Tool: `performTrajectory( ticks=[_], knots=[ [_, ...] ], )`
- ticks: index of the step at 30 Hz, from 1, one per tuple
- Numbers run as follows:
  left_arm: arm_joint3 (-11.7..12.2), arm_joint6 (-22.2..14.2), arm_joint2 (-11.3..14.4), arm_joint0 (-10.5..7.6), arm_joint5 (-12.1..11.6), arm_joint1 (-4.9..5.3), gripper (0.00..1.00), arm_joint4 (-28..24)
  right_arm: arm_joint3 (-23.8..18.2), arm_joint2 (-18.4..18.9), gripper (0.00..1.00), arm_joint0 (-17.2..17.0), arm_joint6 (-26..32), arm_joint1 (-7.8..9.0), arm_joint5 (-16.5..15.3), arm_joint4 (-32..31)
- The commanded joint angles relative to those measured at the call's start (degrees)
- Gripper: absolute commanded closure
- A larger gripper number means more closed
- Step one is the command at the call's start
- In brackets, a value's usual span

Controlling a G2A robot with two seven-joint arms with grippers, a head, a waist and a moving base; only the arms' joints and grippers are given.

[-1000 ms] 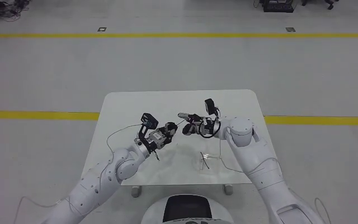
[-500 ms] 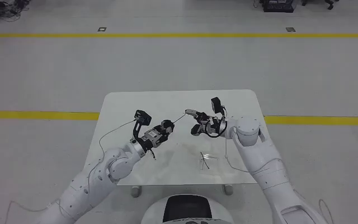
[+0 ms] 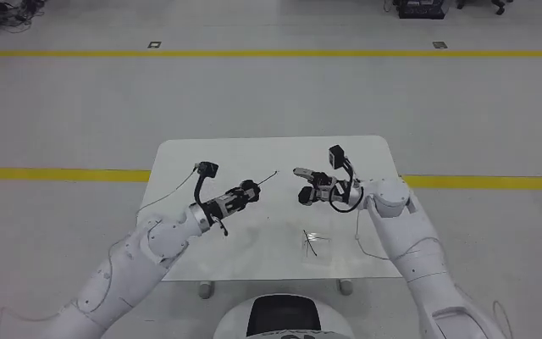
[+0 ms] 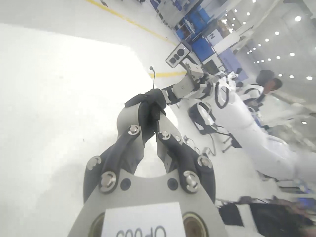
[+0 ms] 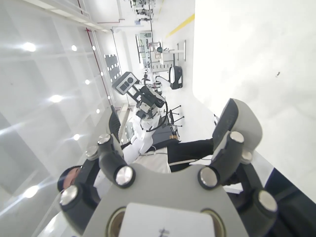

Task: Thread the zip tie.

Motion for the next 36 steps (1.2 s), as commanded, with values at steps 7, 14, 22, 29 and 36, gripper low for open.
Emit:
performTrajectory(
  ticks=[7,14,22,29,36],
  knots=[
    [0.4,-14.4,-6.8,2.42,0.0,0.42,1.0,-16.5,8.0,-3.9,0.0,5.5,8.7,-0.31,-3.3,3.6],
    [0.6,-16.1,-8.9,2.74,0.0,0.05,1.0,-15.8,8.0,-3.9,0.0,5.5,8.7,-0.31,-3.3,3.6],
    [4.3,-29.7,-9.5,1.52,0.2,0.24,1.0,-28.3,9.9,-4.7,0.0,5.8,14.0,-0.08,-8.9,11.6],
    [10.4,-44.5,-12.7,0.91,0.0,0.5,1.0,-41.5,13.1,-13.7,0.0,10.1,14.0,2.27,-13.1,19.8],
    [10.8,-41.3,-14.7,0.08,0.0,-0.06,1.0,-36.9,16.8,-22.4,0.0,14.0,14.0,3.53,-13.7,25.5]
  ],
)
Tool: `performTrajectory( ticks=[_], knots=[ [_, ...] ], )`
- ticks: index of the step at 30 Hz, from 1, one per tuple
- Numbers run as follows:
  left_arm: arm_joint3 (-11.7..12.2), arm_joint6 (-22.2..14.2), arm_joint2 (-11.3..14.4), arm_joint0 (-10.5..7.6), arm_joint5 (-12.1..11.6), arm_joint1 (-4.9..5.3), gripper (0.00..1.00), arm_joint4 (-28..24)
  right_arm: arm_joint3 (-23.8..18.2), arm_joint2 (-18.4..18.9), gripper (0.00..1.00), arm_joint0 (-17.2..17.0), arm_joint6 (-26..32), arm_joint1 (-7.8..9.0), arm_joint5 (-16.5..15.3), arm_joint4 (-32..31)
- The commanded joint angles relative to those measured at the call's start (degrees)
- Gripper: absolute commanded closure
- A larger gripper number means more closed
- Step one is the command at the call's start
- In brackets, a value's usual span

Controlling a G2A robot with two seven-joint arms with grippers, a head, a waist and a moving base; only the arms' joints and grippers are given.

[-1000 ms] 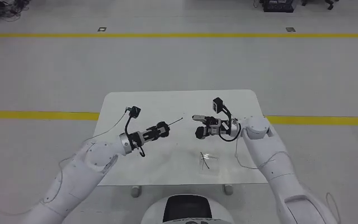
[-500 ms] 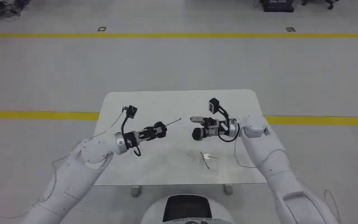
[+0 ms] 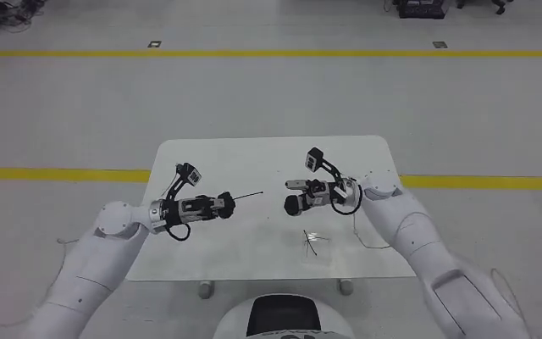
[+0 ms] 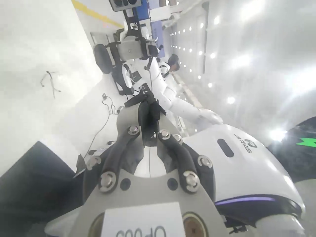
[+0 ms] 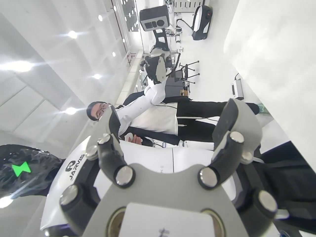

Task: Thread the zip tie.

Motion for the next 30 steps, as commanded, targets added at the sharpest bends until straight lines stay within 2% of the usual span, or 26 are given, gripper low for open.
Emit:
performTrajectory(
  ticks=[1,6,8,13,18,20,21,26,30],
  knots=[
    [0.0,3.3,0.1,0.0,0.0,-0.01,1.0,2.2,-0.2,0.2,0.0,-0.1,0.0,-0.02,0.0,-0.1],
    [-0.1,3.5,0.2,0.03,0.1,-0.02,1.0,2.4,-0.2,0.2,0.0,-0.1,0.0,-0.02,0.0,-0.1],
    [-0.8,3.4,1.3,0.27,2.0,-0.08,1.0,4.0,-0.9,0.1,0.0,-0.7,-1.6,-0.03,0.1,-0.5],
    [0.1,-1.5,3.1,-0.54,3.9,-0.32,1.0,1.0,-1.3,0.8,0.0,-1.1,-3.0,0.02,0.1,0.2],
    [1.3,-3.2,5.0,-1.95,5.0,-0.8,1.0,-0.9,0.4,-0.5,0.0,0.0,-3.7,-0.66,-0.1,-0.3],
    [1.7,-2.4,5.5,-2.69,4.6,-0.96,1.0,0.0,1.1,-0.9,0.0,0.4,-4.0,-0.87,-0.1,-0.9],
    [1.5,-1.4,5.5,-3.11,2.9,-0.98,1.0,1.9,1.1,-0.9,0.0,0.4,-4.0,-0.87,-0.1,-0.9],
    [1.5,-1.4,5.5,-3.11,2.9,-0.98,1.0,1.9,1.1,-0.9,0.0,0.4,-4.0,-0.87,-0.1,-0.9],
    [0.9,0.9,6.1,-2.72,3.3,-1.14,1.0,2.3,-0.5,-0.6,0.0,-0.6,-6.8,-0.8,-0.2,-1.2]
  ],
)
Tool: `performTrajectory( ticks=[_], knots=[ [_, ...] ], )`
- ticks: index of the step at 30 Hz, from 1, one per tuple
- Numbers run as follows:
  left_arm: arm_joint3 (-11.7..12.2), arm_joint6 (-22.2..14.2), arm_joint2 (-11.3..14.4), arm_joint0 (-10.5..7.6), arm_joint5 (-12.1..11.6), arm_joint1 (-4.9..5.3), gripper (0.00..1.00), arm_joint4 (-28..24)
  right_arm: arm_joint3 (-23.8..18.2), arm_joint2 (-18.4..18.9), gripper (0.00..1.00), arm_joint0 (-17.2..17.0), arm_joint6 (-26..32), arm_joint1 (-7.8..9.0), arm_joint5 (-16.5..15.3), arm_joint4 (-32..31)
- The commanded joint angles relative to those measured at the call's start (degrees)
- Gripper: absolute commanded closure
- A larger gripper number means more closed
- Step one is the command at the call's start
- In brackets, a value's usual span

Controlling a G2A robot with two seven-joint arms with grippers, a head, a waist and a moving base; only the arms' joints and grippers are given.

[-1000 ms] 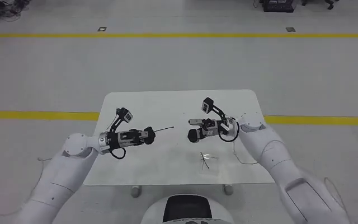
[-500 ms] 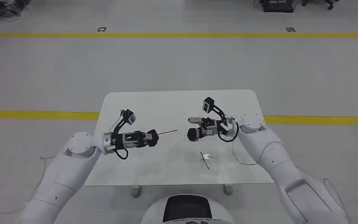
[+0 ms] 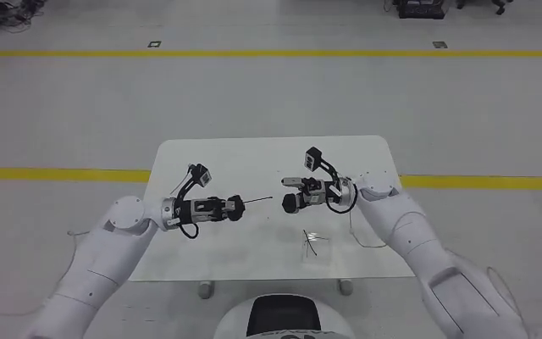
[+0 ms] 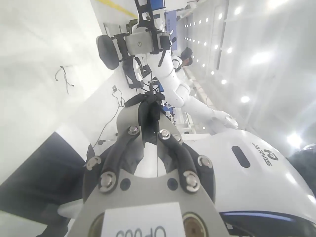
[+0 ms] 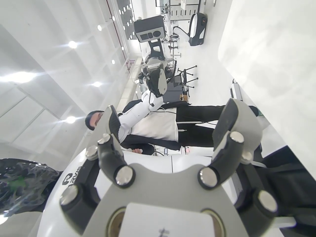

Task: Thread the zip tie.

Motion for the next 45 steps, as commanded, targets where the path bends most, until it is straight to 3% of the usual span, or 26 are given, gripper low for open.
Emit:
performTrajectory(
  ticks=[1,8,11,19,26,29,41,43,45],
  knots=[
    [0.0,0.6,0.3,0.11,0.0,-0.08,1.0,-0.4,-1.6,0.5,0.0,-0.9,-2.4,0.12,0.0,0.1],
    [1.1,0.8,0.6,-0.44,-0.8,-0.37,1.0,-2.7,-5.1,2.9,0.0,-3.2,-9.1,0.51,0.8,1.6],
    [1.4,1.4,0.6,-0.6,-2.5,-0.5,1.0,-3.0,-5.8,3.5,0.0,-3.7,-10.0,0.66,0.4,1.6],
    [0.8,2.7,0.9,-0.46,-1.8,-0.55,1.0,-2.2,-7.1,3.5,0.0,-4.5,-11.0,0.69,0.8,1.3],
    [1.5,0.7,0.8,-0.8,-0.7,-0.5,1.0,-3.3,-9.2,4.4,0.0,-5.1,-5.8,1.44,3.7,0.4],
    [1.4,0.6,1.2,-0.94,-1.7,-0.59,1.0,-2.5,-9.2,4.5,0.0,-5.1,-5.5,1.51,3.7,0.4],
    [0.3,2.2,0.9,-0.2,-1.1,-0.58,1.0,-3.0,-11.6,7.0,0.0,-6.7,-5.1,2.15,3.9,2.5],
    [0.3,2.1,0.8,-0.08,-1.2,-0.56,1.0,-3.3,-11.9,7.3,0.11,-6.9,-4.3,2.26,4.1,3.0],
    [0.2,1.9,0.8,0.01,-1.1,-0.57,1.0,-3.6,-12.1,7.4,0.31,-7.0,-3.9,2.33,4.3,2.9]
  ],
)
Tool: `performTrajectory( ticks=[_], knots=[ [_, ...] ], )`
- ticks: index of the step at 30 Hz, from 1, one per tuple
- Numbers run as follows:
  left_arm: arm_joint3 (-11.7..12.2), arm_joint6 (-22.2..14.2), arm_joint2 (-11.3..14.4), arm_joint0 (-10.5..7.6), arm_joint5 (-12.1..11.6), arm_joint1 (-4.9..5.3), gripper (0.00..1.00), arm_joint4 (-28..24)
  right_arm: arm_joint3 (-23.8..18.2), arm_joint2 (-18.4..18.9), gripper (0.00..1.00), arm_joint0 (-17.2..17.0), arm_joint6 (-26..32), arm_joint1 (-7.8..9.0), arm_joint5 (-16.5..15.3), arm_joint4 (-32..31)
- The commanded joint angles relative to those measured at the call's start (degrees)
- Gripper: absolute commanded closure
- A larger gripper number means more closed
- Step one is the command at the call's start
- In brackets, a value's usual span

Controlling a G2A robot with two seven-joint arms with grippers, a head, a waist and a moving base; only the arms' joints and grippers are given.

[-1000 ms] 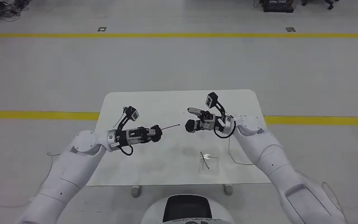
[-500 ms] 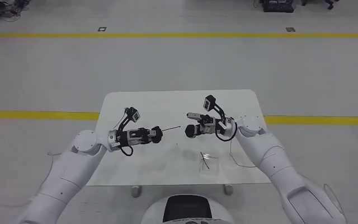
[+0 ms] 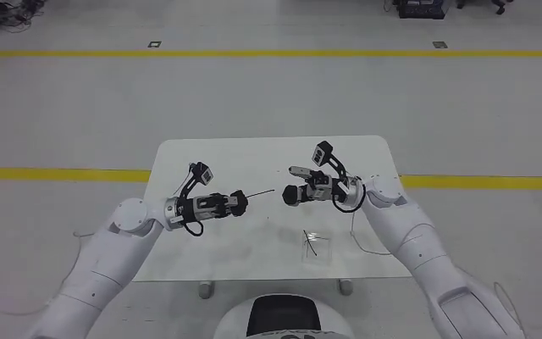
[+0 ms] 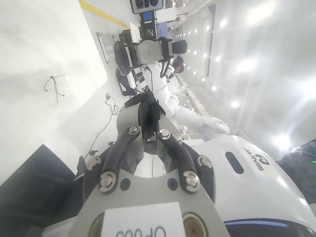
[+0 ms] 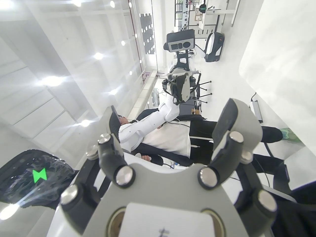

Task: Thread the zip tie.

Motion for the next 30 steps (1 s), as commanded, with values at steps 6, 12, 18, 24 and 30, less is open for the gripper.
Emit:
performTrajectory(
  ticks=[6,12,18,24,30],
  knots=[
    [-0.3,-1.0,0.0,0.08,0.3,-0.01,1.0,-0.8,-0.4,-0.6,0.55,0.1,0.4,-0.03,0.6,-0.9],
    [-0.4,-2.2,0.4,-0.09,1.1,0.01,1.0,-0.2,0.3,-1.7,0.63,0.6,1.1,-0.28,1.0,-1.5],
    [-0.2,-2.1,0.5,-0.11,1.7,0.04,1.0,0.1,0.8,-2.4,0.69,1.3,2.8,-0.39,0.6,-2.0],
    [0.1,-1.9,0.3,-0.05,1.9,0.11,1.0,0.2,1.0,-2.8,0.69,1.8,3.9,-0.43,0.4,-2.5],
    [0.3,-2.2,0.4,-0.03,2.1,0.07,1.0,-0.5,1.1,-3.4,0.74,2.0,4.0,-0.57,0.5,-2.8]
  ],
)
